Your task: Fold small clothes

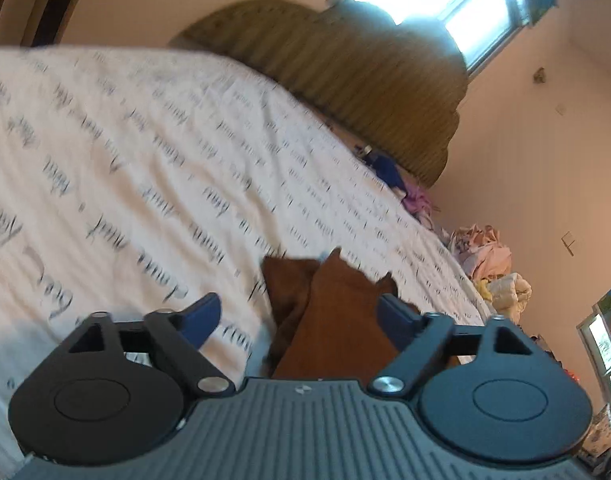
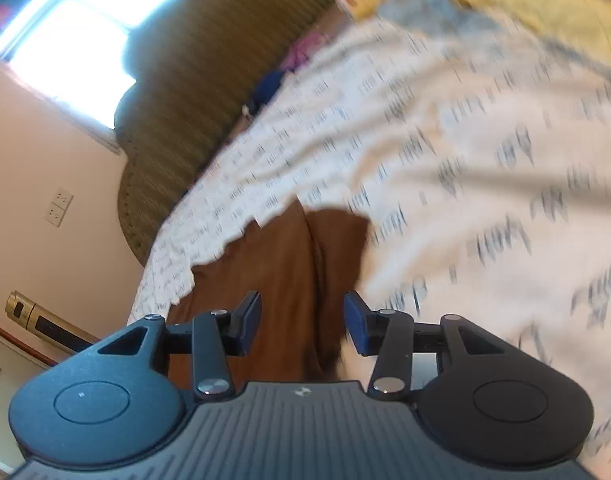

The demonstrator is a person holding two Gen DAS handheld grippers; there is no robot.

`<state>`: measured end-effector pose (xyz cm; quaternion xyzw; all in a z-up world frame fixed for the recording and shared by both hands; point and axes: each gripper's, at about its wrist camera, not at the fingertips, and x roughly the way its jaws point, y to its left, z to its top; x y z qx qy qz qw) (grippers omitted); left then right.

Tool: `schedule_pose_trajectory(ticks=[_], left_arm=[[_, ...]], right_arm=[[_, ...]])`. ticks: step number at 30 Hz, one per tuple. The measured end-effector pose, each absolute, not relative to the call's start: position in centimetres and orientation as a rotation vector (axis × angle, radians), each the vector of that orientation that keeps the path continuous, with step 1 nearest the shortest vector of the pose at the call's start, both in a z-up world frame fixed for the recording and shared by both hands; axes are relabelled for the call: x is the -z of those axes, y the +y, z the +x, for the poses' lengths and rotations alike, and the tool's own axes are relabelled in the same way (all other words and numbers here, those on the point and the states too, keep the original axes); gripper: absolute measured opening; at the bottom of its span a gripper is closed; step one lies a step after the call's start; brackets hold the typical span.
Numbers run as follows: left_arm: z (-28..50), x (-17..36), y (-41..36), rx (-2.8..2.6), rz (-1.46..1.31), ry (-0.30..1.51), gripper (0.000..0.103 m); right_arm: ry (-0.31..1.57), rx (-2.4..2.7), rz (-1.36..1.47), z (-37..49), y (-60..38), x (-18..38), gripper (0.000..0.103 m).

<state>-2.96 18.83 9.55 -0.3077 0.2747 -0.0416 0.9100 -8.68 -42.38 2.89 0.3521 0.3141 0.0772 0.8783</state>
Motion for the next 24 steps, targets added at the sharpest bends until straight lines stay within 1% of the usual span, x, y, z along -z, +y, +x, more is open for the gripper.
schedule_pose_trajectory(ticks=[4,6,7,9,11,13,14,15,16,18,21,23,24], left_arm=[[1.6,-10.5,13.1,0.119,-0.540,0.516,0.092],[4.1,-9.7,9.5,0.146,-0.481,0.523,0.092],[5.3,-8.7,7.5,0.155,-0.435,0.541,0.092],[7.8,-7.1,4.3,0.148,-0.327,0.591,0.085],[9.8,-5.3,2.0,0.132,-0.197,0.641,0.085],[11.3,-2.8,1.9,0.091,-0.149,0.721,0.084],[11.9,-1.7,2.4,0.079,-0.129,0.751,0.084],[11.8,-0.8,2.7,0.083,-0.067,0.716,0.087],[11.8,-0.5,2.7,0.085,-0.030,0.708,0.087],[11.8,-0.4,2.5,0.090,-0.013,0.718,0.092],[11.8,-0.2,2.5,0.095,-0.001,0.719,0.095],[11.6,-0.3,2.7,0.098,-0.014,0.715,0.095],[11.5,-0.5,2.6,0.098,-0.015,0.714,0.096]], right_arm=[[0.647,-0.277,0.665,-2.9,-38.6,-4.2,0.046],[0.687,-0.340,0.661,0.6,-35.8,-3.2,0.046],[0.702,-0.353,0.620,2.2,-34.3,-2.6,0.046],[0.738,-0.296,0.513,4.9,-31.4,-1.2,0.045],[0.772,-0.194,0.383,6.7,-29.7,0.9,0.045],[0.767,-0.122,0.231,7.1,-29.2,3.2,0.042],[0.701,-0.144,0.187,6.5,-29.3,3.8,0.042],[0.670,-0.164,0.176,6.2,-29.9,4.2,0.042],[0.663,-0.178,0.227,6.4,-30.8,4.3,0.042],[0.673,-0.193,0.317,7.1,-32.2,4.1,0.041],[0.711,-0.186,0.308,7.8,-31.9,2.9,0.042],[0.676,-0.139,0.309,6.8,-31.3,1.0,0.046],[0.640,-0.155,0.306,6.2,-30.9,0.0,0.045]])
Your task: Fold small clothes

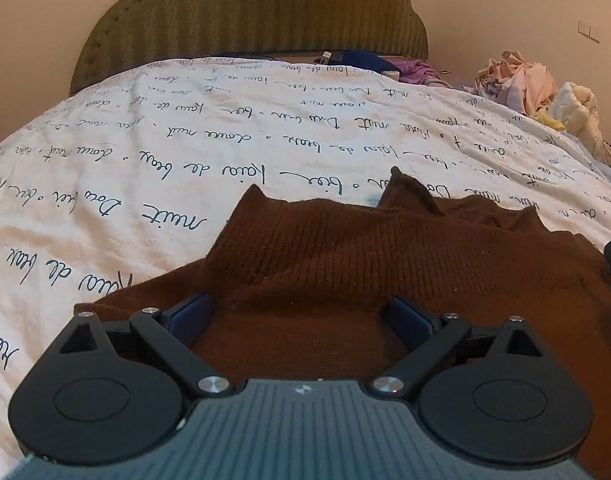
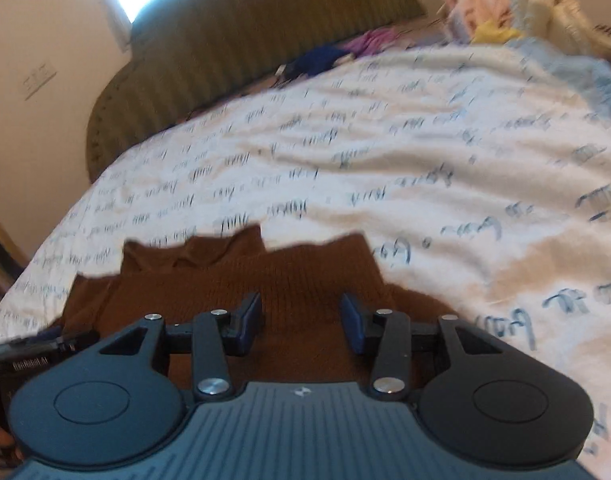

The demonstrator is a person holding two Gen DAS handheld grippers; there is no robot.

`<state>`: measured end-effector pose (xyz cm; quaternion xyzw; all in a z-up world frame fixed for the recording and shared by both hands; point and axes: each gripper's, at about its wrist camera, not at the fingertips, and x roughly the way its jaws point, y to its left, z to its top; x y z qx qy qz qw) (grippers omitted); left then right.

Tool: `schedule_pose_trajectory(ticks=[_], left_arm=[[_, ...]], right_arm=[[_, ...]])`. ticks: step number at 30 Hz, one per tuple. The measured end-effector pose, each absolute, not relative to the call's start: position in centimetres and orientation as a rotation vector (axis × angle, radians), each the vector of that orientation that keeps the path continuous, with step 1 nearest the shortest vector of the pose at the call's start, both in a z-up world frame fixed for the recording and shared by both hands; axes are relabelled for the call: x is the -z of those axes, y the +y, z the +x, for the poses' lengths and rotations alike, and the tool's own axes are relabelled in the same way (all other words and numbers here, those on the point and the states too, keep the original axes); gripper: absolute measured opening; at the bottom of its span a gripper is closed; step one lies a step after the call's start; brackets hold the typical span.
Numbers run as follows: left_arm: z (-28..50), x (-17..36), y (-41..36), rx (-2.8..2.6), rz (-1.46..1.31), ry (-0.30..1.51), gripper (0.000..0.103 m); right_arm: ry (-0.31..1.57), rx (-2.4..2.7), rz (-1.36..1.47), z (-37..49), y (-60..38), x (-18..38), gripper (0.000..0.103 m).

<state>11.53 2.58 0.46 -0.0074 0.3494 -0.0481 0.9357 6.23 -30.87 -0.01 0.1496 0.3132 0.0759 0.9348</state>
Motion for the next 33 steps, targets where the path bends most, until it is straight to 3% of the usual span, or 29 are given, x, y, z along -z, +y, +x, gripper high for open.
schedule_pose_trajectory(ticks=[4,7,9,19,22,26,33], left_arm=[[12.0,-0.7,1.9,0.101,-0.002,0.722,0.100],[12.0,-0.6,2.0,0.104,-0.003,0.724,0.101],[12.3,-0.6,1.8,0.105,0.007,0.731,0.103],[12.8,-3.1,-0.4,0.120,0.007,0.738,0.101],[15.0,-1.8,-1.4,0.120,0.038,0.795,0.102],[16.7,-0.4,-1.2,0.126,0.065,0.744,0.103],[15.6,-1.7,-0.5,0.123,0.037,0.743,0.101]], right_arm=[[0.638,-0.200,0.181,7.0,-27.7,-1.3,0.047],[0.739,-0.127,0.077,9.5,-26.5,1.6,0.049],[0.677,-0.139,0.071,9.6,-27.3,3.6,0.055],[0.650,-0.126,0.070,9.2,-27.2,3.8,0.055],[0.651,-0.127,0.074,9.2,-27.3,3.8,0.055],[0.656,-0.115,0.060,9.7,-27.3,4.0,0.055],[0.680,-0.097,0.075,9.8,-27.2,3.2,0.059]])
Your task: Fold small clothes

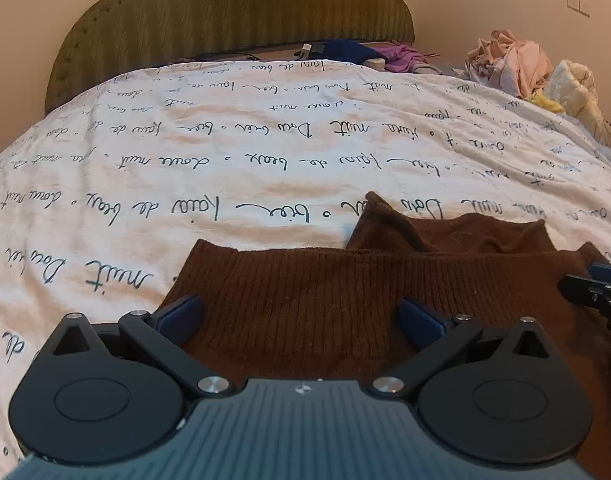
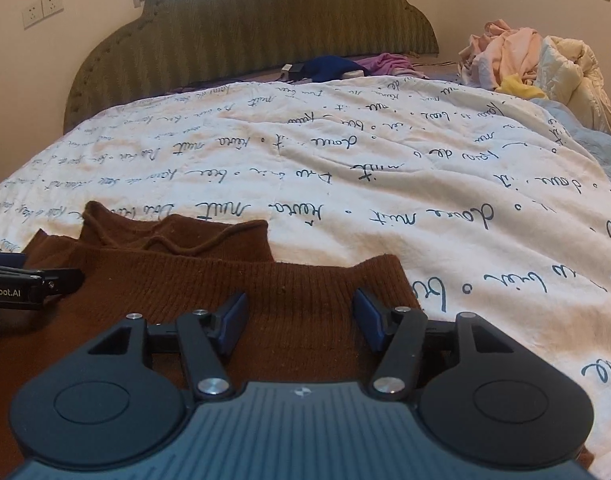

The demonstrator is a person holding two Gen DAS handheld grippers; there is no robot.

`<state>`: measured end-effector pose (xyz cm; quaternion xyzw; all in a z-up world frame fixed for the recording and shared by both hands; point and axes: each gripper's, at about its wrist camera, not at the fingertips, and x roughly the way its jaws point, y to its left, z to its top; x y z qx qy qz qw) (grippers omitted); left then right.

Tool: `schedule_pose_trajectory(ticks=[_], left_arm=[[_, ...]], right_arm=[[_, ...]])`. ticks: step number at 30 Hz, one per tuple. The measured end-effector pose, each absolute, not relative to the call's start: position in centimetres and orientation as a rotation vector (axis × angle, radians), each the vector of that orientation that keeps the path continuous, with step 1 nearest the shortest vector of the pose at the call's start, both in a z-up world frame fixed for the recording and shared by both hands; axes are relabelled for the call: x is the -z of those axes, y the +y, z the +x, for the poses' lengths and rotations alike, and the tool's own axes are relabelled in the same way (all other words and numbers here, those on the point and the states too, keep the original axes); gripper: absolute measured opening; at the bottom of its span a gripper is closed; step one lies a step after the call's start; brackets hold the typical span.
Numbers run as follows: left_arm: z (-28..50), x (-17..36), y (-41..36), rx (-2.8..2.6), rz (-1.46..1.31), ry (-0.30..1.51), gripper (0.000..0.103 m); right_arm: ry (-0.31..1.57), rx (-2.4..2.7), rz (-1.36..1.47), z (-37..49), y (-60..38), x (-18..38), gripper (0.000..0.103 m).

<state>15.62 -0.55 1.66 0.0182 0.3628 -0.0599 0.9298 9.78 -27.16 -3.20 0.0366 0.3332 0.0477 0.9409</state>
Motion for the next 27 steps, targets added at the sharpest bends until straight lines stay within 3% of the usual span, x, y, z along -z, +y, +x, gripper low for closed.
schedule_pose_trajectory(ticks=[5,9,11,16,22,27], left_arm=[[11.7,-3.9,2.2,0.156,-0.083,0.726,0.102],[12.1,-1.6,3.1,0.121,-0.019,0.776,0.103],[12.5,-0.4,3.7,0.112,0.001,0.741,0.103],[12.7,-1.1,3.4,0.069,0.027,0.758,0.103],[8.0,-4.2,4.3,0.097,-0.078,0.754,0.102],[5.5,-3.6,4.6,0.103,-0.049,0.748,0.102]], right_arm=[[0.637,-0.150,0.161,5.2,-27.9,0.5,0.073],[0.697,-0.099,-0.007,4.1,-27.4,2.9,0.074],[0.636,-0.149,0.033,3.4,-28.9,4.1,0.076],[0.640,-0.127,0.028,3.6,-28.7,4.0,0.076],[0.623,-0.142,0.075,3.2,-29.5,4.0,0.076],[0.614,-0.065,0.001,1.7,-27.4,2.2,0.077]])
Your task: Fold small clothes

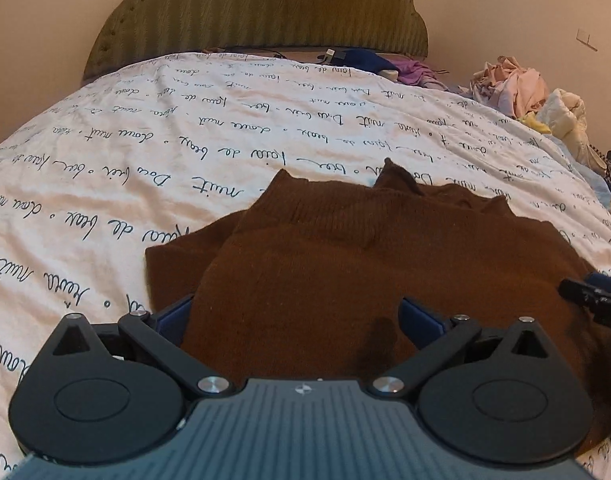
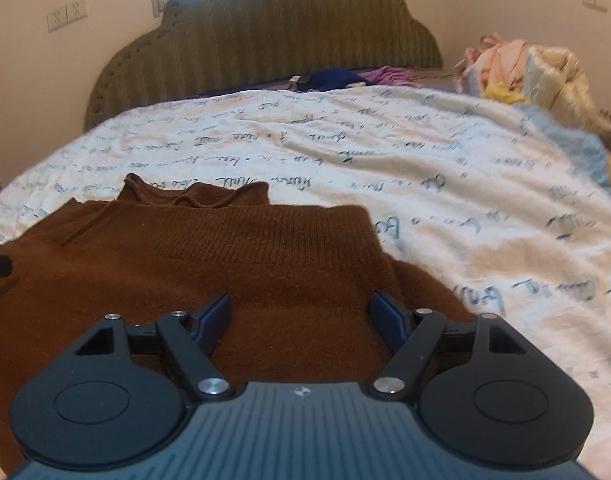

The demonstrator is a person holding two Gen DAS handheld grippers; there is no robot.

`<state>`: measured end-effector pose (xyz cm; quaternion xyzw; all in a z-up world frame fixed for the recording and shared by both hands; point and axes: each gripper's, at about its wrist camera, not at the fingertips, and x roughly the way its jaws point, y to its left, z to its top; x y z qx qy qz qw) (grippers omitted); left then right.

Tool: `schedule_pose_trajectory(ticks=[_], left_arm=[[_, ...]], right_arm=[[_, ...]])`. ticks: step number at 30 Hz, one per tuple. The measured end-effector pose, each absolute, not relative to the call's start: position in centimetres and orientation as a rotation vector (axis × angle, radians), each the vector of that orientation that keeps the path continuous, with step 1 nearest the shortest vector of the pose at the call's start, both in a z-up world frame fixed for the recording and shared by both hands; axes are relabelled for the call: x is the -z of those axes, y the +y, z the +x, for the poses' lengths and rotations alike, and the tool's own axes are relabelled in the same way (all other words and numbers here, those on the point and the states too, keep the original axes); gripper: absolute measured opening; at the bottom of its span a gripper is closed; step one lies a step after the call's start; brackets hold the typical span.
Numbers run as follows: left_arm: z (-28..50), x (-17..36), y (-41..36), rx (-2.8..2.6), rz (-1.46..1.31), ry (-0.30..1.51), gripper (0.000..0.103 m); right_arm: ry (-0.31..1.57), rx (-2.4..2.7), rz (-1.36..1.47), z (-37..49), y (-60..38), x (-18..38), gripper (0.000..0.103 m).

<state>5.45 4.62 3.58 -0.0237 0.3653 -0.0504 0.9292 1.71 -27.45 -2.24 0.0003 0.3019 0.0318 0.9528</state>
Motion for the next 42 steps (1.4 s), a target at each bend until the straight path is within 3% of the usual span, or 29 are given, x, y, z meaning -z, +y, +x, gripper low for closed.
schedule_pose_trajectory(ticks=[7,12,15,18,20,22,23,27,32,34,42], left_arm=[[5.3,-0.9,4.6,0.123,0.049,0.725,0.103],[4.2,-2.3,5.6,0.109,0.009,0.744,0.098],[1.6,-3.6,6.3,0.148,-0.053,0.714,0.101],[0.5,-2.1,5.6,0.164,0.018,0.754,0.103],[0.2,-1.1,5.5,0.144,0.058,0.733,0.103],[0.2,-2.0,6.1,0.116,0.015,0.766,0.101],[-0.2,-2.7,6.5,0.113,-0.013,0.769,0.095],[-3.1,-4.6,6.8,0.193,-0.103,0.699,0.099],[-4.2,-1.5,4.4,0.233,0.014,0.754,0.102],[-4.4,-1.9,4.9,0.241,-0.004,0.768,0.102],[-6.2,-4.5,8.1,0.150,-0.114,0.708,0.100]], right_arm=[[0.618,-0.194,-0.046,-1.3,-26.9,4.2,0.084],[0.668,-0.144,-0.020,-2.1,-27.6,1.7,0.085],[0.617,-0.200,0.018,-5.7,-27.8,0.6,0.086],[0.703,-0.195,-0.072,-7.1,-27.5,3.4,0.088],[0.629,-0.217,-0.084,-8.2,-28.1,4.1,0.088],[0.652,-0.189,-0.060,-8.5,-28.2,2.9,0.088],[0.658,-0.175,-0.054,-8.8,-28.2,2.2,0.089],[0.646,-0.199,-0.015,-10.3,-28.4,1.0,0.089],[0.744,-0.205,-0.039,-9.4,-29.1,3.5,0.094],[0.804,-0.196,-0.003,-8.8,-29.6,2.7,0.095],[0.760,-0.096,0.041,-2.4,-31.9,0.2,0.095]])
